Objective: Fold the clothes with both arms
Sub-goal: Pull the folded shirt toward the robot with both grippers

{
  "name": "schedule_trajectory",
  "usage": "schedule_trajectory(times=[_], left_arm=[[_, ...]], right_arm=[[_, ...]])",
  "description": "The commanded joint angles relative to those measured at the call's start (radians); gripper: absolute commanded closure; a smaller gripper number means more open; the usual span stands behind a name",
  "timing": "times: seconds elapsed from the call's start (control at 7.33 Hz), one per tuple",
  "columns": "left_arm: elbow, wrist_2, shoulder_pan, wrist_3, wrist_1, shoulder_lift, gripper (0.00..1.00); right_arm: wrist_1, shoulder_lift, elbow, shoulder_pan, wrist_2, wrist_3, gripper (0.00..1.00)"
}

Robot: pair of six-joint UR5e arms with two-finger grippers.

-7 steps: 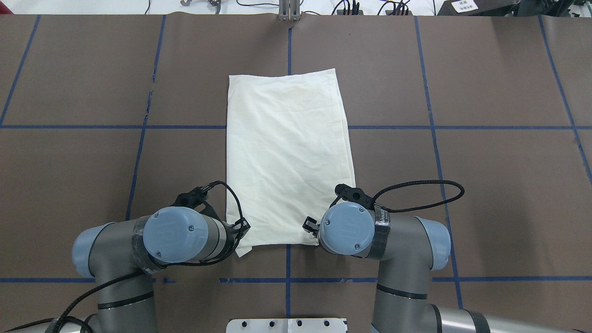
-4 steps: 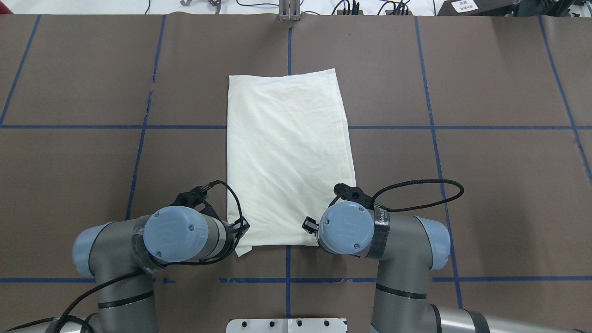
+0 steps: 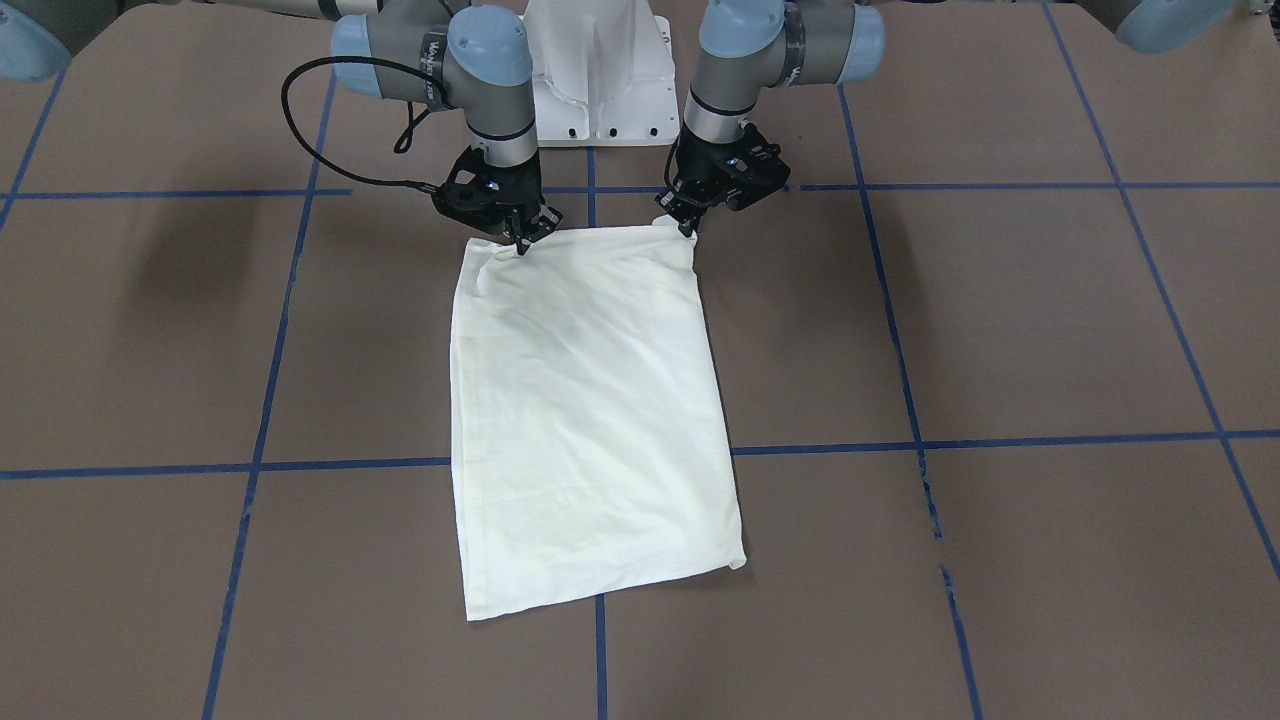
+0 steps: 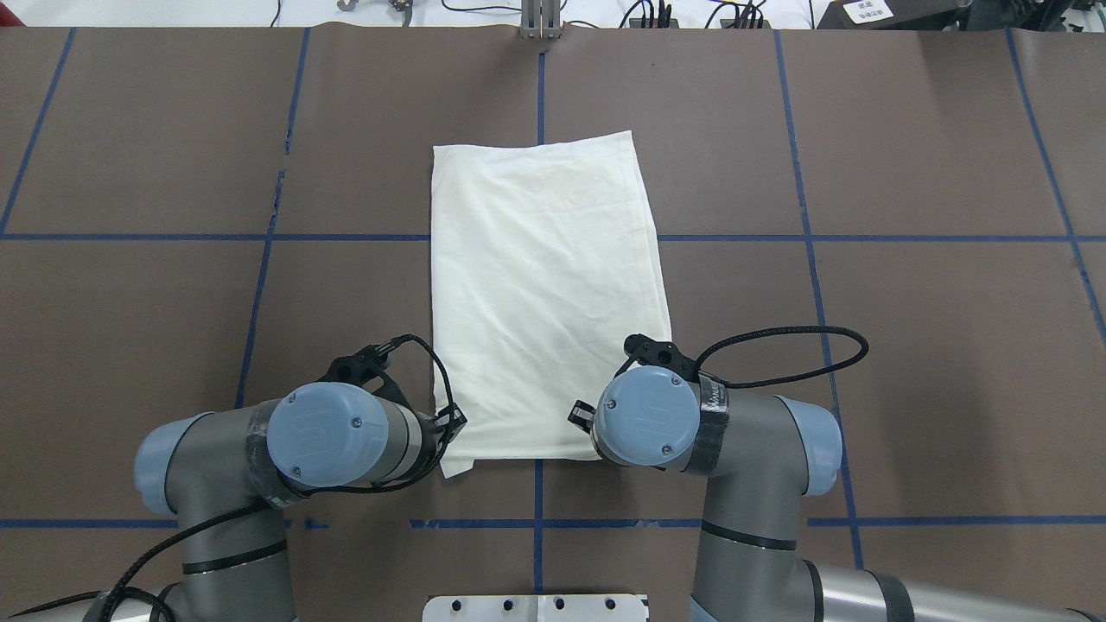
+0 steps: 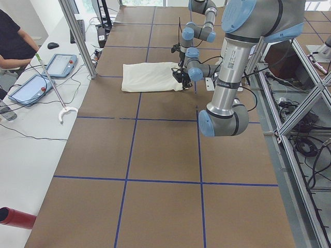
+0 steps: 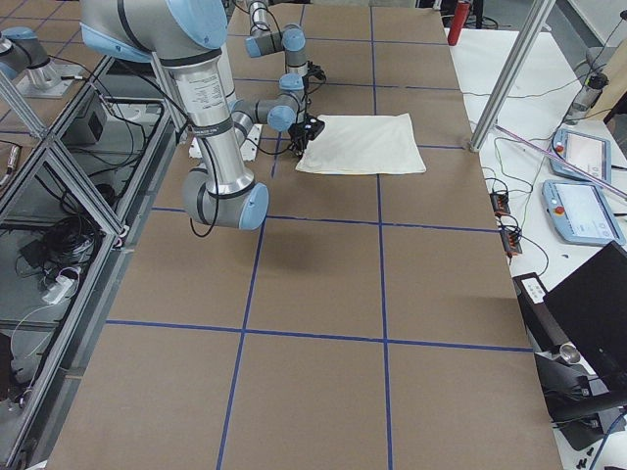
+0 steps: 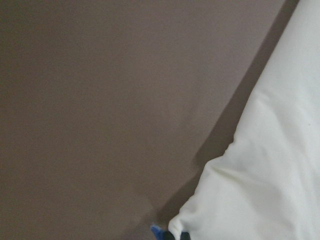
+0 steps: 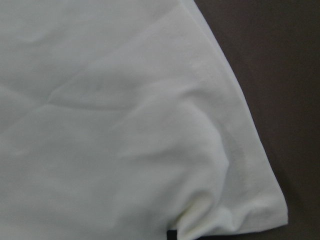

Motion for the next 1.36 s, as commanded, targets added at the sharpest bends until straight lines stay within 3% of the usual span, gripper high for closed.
schedule_trajectory(times=[0.0, 0.27, 0.55, 0.82, 1.09, 1.23], left_arm=[[-0.008, -0.004, 0.0, 0.001, 0.0, -0.002, 1.0], [-0.059, -0.007, 0.0, 0.003, 0.004, 0.005, 1.0], [-0.156, -0.007, 0.014, 0.004, 0.053, 0.036, 1.0], [-0.26, -0.007, 0.098, 0.001, 0.067, 0.085, 1.0], [-0.407, -0.006, 0.17, 0.0, 0.087, 0.174, 1.0], [-0.397, -0.013, 0.185, -0.003, 0.084, 0.151, 1.0]], right_arm=[[0.001, 0.024, 0.007, 0.004, -0.004, 0.008, 1.0], [0.0, 0.02, 0.031, 0.004, 0.002, -0.001, 1.0], [-0.002, -0.038, 0.173, -0.008, 0.014, -0.001, 1.0], [-0.009, -0.096, 0.293, -0.097, 0.014, -0.001, 1.0], [-0.01, -0.113, 0.329, -0.159, 0.013, 0.001, 1.0], [-0.003, -0.106, 0.322, -0.157, 0.014, -0.007, 1.0]])
